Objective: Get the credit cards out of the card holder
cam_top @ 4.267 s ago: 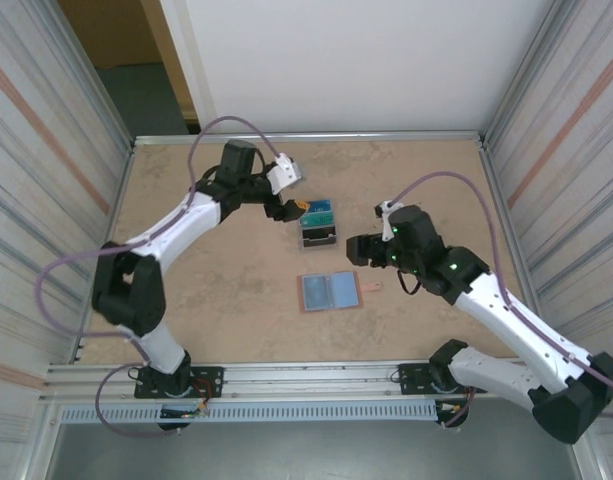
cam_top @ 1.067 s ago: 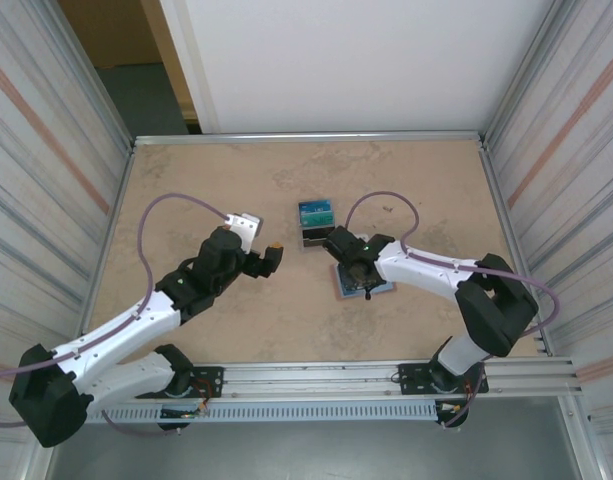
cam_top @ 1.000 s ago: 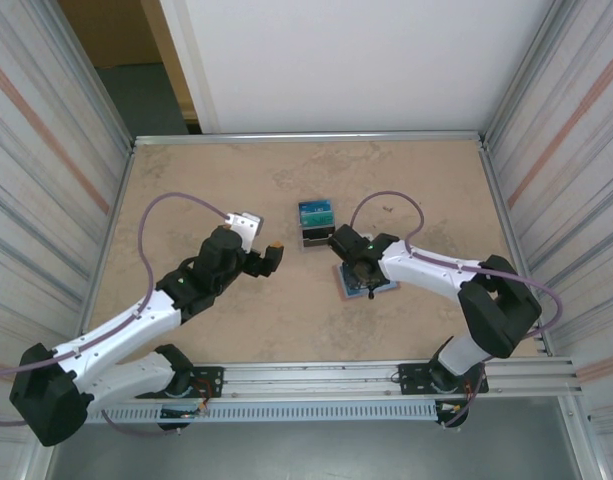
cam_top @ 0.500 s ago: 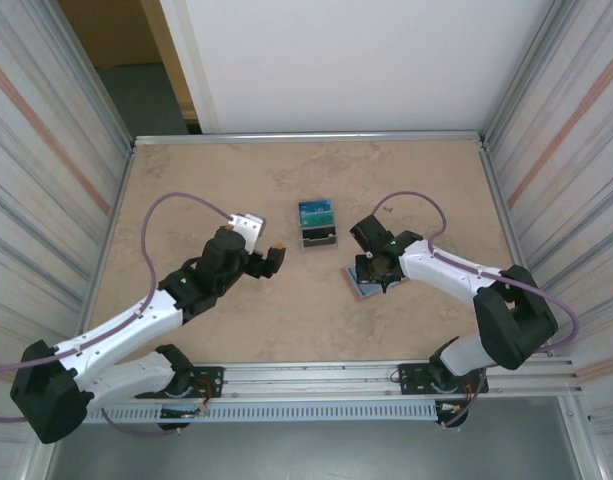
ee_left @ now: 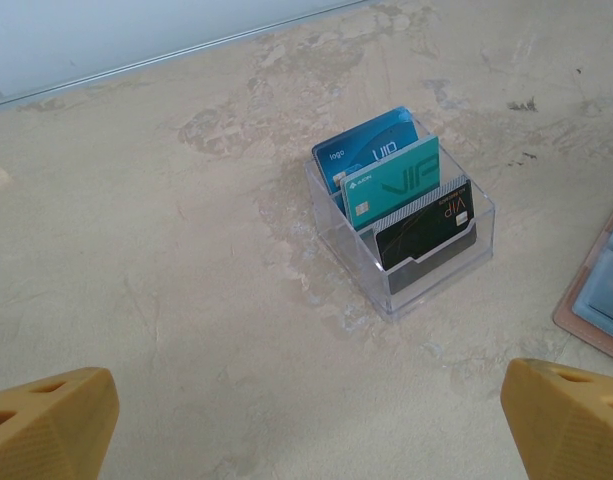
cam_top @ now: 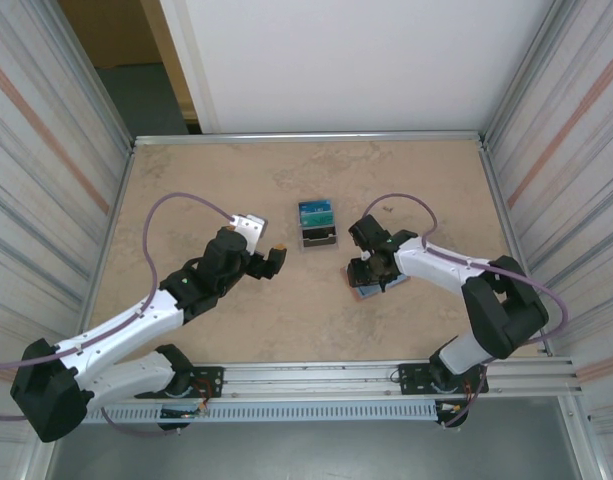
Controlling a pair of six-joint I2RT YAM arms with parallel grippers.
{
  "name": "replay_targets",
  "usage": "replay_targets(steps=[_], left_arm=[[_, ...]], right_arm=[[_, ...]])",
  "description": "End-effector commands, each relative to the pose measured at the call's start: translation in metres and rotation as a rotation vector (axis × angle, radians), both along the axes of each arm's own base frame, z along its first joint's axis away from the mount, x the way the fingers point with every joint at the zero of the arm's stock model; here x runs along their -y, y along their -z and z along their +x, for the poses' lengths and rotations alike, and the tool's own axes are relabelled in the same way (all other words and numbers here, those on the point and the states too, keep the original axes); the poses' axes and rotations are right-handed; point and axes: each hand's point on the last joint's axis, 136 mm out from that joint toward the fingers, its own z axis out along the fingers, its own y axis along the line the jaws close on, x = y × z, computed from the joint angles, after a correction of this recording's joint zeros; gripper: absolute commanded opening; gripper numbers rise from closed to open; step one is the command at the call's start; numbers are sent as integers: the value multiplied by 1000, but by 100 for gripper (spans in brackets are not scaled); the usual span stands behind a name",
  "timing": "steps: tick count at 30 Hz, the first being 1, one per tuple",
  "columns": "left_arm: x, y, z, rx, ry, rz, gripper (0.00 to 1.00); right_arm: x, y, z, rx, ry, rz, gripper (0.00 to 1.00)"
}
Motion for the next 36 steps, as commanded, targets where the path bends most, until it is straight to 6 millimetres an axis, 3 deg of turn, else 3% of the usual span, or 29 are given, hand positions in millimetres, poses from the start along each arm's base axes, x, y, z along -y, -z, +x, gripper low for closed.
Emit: replay_targets(steps=[1, 8, 13, 16, 22, 36], left_arm=[[3, -10, 3, 25, -8, -16, 99], [2, -8, 2, 22, -11, -17, 99], [3, -10, 3, 26, -10, -22, 99], [4, -10, 3, 25, -6, -24, 99], [4, -12, 1, 27, -3, -28, 99], [14, -13, -10, 66, 4, 26, 99]], right_arm=[[4, 6, 7, -6, -17, -24, 49], [4, 20, 2, -57, -10, -21, 48], [6, 22, -3, -71, 10, -12, 26], [2, 18, -4, -72, 10, 21, 20], [-20, 2, -12, -89, -31, 152, 19], [-89, -27, -57, -129, -66, 291, 17]])
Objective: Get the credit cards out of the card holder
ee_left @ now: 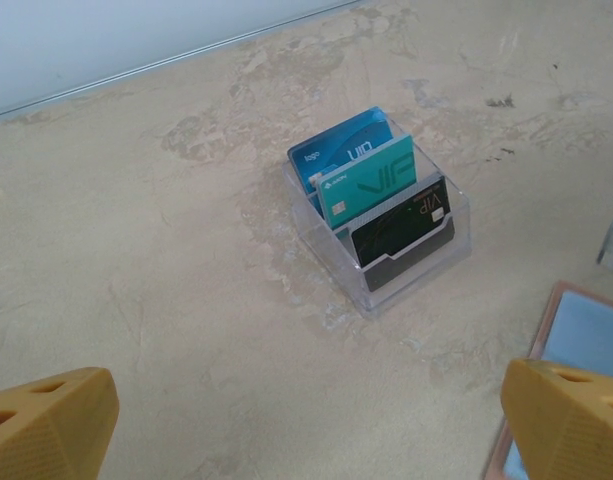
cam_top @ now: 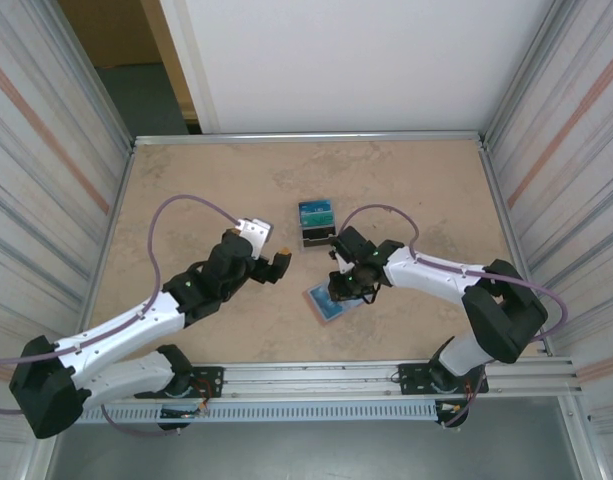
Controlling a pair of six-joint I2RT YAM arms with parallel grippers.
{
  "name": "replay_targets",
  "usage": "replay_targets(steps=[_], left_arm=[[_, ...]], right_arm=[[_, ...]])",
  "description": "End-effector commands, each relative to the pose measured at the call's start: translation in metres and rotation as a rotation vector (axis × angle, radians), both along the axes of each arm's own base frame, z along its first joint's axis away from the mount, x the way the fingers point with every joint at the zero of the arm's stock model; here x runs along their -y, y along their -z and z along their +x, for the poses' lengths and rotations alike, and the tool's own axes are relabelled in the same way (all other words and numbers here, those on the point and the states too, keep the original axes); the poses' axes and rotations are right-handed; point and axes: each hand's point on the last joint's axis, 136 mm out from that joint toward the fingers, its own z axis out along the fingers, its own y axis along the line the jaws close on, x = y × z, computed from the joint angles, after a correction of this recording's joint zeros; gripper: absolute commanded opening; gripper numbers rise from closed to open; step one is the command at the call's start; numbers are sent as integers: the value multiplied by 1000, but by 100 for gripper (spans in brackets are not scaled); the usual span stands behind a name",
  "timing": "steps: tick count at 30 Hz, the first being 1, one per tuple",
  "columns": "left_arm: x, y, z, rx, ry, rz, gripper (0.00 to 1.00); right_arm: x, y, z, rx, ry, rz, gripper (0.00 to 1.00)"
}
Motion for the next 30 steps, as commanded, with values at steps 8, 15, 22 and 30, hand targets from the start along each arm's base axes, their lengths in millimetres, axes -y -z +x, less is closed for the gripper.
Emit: replay_targets(steps=[8, 15, 22, 30], left_arm=[[31, 26, -15, -15, -6, 63, 99], [58, 54, -23, -18, -14, 169, 99], [68, 78, -27, -91, -25, 115, 99], [56, 109, -51, -265, -27, 97, 99]], right_arm=[[-5, -16, 8, 15, 162, 21, 23], [21, -16, 19, 60, 196, -102, 38], [48, -8, 25, 73, 243, -156, 37], [69, -4, 26, 56, 294, -120, 28]])
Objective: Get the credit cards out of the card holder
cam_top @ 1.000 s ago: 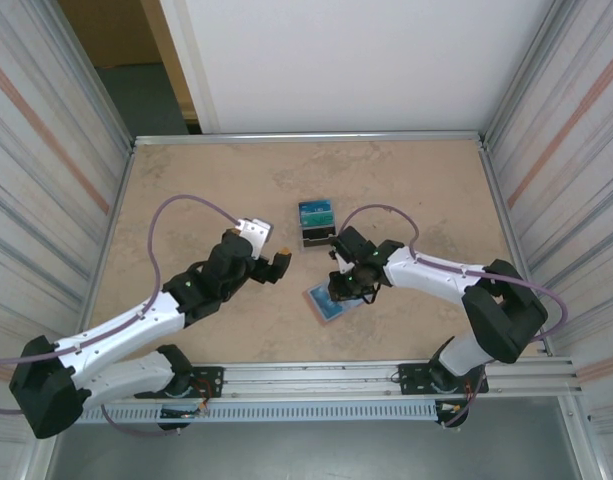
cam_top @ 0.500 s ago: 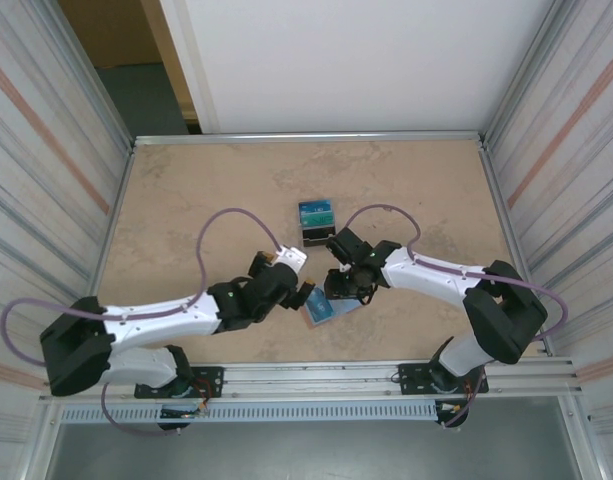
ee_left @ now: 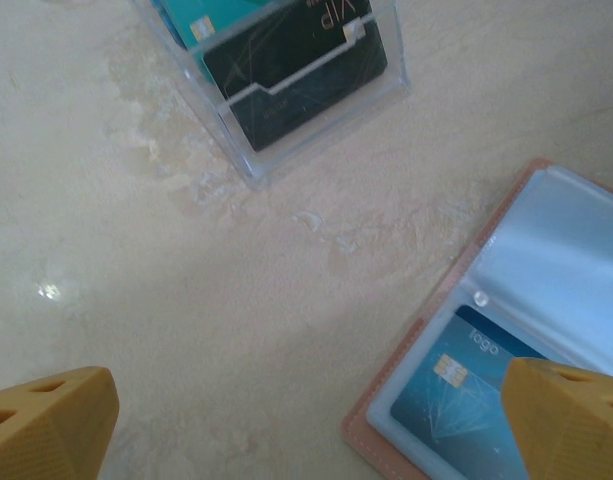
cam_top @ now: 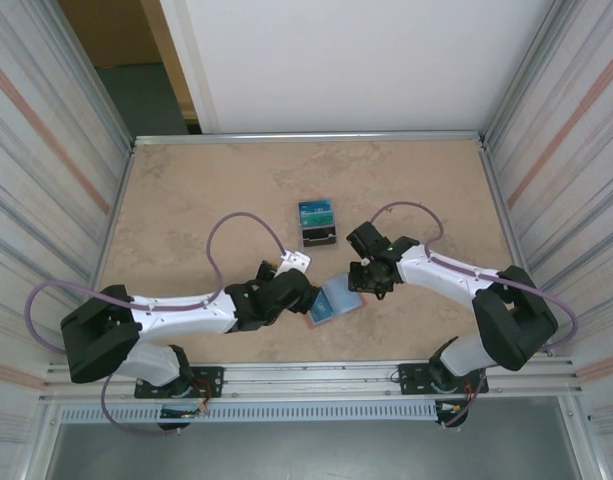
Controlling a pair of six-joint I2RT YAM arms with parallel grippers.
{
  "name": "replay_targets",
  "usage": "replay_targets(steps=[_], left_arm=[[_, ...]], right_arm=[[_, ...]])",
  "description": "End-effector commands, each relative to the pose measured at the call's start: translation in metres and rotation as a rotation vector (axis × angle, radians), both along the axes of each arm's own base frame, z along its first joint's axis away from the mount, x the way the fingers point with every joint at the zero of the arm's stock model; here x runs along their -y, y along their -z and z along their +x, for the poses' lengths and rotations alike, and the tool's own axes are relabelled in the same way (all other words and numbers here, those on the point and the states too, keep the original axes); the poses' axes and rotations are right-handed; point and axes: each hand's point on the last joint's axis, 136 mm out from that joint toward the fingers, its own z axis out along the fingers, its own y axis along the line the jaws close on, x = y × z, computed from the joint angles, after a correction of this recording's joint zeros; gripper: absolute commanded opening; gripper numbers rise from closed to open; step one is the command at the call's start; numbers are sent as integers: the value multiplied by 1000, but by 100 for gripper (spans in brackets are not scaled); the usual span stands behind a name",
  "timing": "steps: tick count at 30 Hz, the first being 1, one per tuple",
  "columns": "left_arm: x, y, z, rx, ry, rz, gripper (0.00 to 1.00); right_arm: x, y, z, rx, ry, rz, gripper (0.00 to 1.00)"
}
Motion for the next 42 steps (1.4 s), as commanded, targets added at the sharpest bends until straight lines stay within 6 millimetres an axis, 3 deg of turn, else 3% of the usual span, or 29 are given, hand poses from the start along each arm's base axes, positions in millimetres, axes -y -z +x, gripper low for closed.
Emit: replay_targets(steps=[1, 7, 10, 14, 22, 31, 42], left_arm=[[-8, 15, -16, -110, -30, -37, 99], [-14, 35, -28, -192, -48, -39, 99], [-14, 40, -27, -197, -53, -17, 99], [-12, 46, -25, -201, -48, 9, 99], [-18, 64, -22, -223, -55, 74, 99], [-23, 72, -15, -233, -77, 126, 99], [-21, 70, -9, -226, -71, 155, 99]], right_arm=[[6, -13, -1, 38, -13, 15, 28], [11, -54, 4, 158, -18, 80, 32], [-2, -68, 0, 183, -52, 178, 35], [-21, -72, -5, 163, -79, 295, 42], [-56, -52, -18, 41, -136, 457, 28], [-60, -22, -23, -33, -148, 438, 27], [-67, -3, -28, -96, -149, 475, 23]])
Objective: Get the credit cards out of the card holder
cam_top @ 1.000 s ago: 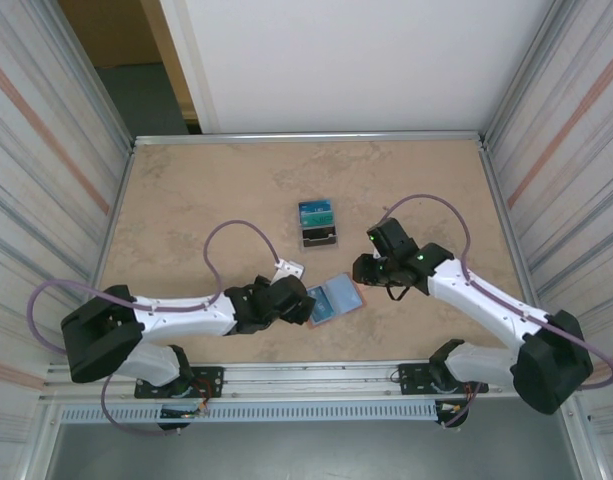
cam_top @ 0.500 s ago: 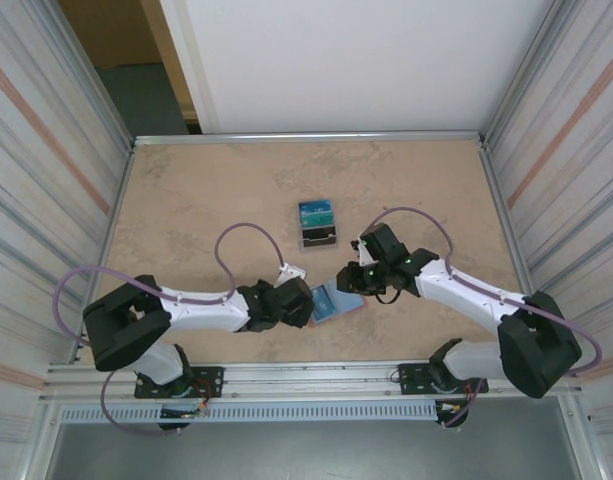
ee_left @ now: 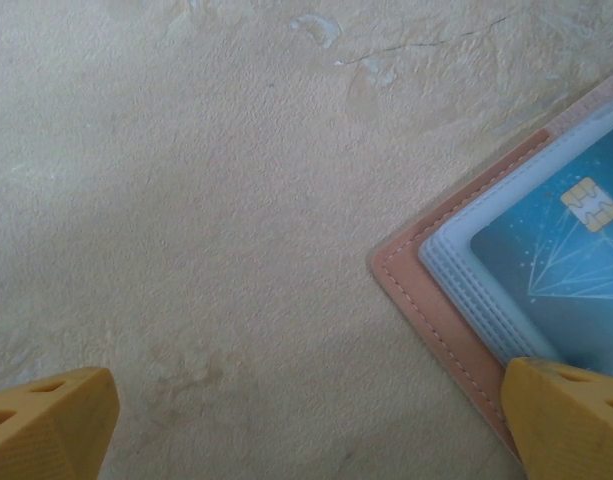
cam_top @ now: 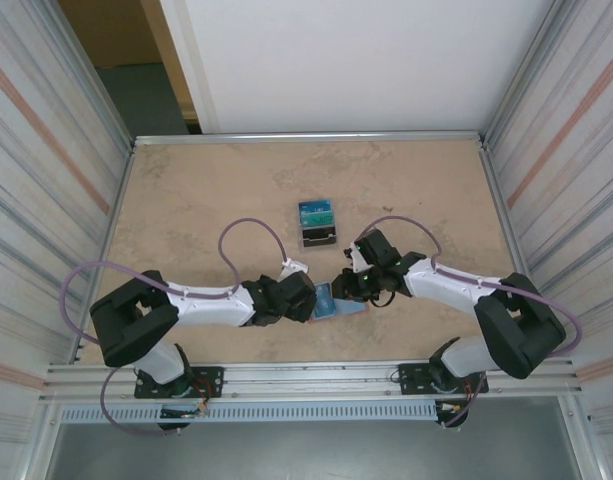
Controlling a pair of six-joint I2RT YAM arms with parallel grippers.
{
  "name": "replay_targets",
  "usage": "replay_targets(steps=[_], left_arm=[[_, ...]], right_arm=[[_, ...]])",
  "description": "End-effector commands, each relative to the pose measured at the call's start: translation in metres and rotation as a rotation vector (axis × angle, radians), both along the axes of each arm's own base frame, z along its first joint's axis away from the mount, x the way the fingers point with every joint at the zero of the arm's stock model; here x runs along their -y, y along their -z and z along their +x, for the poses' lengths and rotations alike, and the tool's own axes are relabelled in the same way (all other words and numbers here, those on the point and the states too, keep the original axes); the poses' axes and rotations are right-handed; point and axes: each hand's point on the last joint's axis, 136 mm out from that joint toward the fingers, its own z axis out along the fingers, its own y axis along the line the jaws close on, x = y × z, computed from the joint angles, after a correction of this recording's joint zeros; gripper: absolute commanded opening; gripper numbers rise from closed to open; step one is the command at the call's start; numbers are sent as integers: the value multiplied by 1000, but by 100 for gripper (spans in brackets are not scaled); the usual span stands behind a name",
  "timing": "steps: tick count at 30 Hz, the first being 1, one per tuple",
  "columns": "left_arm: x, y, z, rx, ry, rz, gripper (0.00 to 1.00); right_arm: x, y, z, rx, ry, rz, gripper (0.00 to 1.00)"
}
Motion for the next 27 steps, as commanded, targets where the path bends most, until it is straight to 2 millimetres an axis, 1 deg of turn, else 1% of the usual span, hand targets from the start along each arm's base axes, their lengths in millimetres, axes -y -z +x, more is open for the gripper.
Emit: replay_targets(steps=[1, 5, 10, 19, 22, 27], left_arm=[[-9, 3, 1, -3, -4, 64, 99], [-10, 3, 1, -6, -10, 59, 99], [-9, 4, 0, -9, -8, 58, 99], [-9, 7, 1, -14, -9, 64, 99], [-8, 7, 1, -14, -9, 62, 99], [-7, 6, 1, -16, -8, 62, 99]], right_arm=[[-4, 6, -4, -42, 5, 29, 23], [-1, 15, -4, -63, 19, 21, 22], [1, 21, -3, -72, 24, 25, 21], [-2, 31, -5, -95, 21, 45, 16], [-3, 33, -5, -102, 19, 47, 15], [-9, 28, -5, -108, 10, 100, 13]])
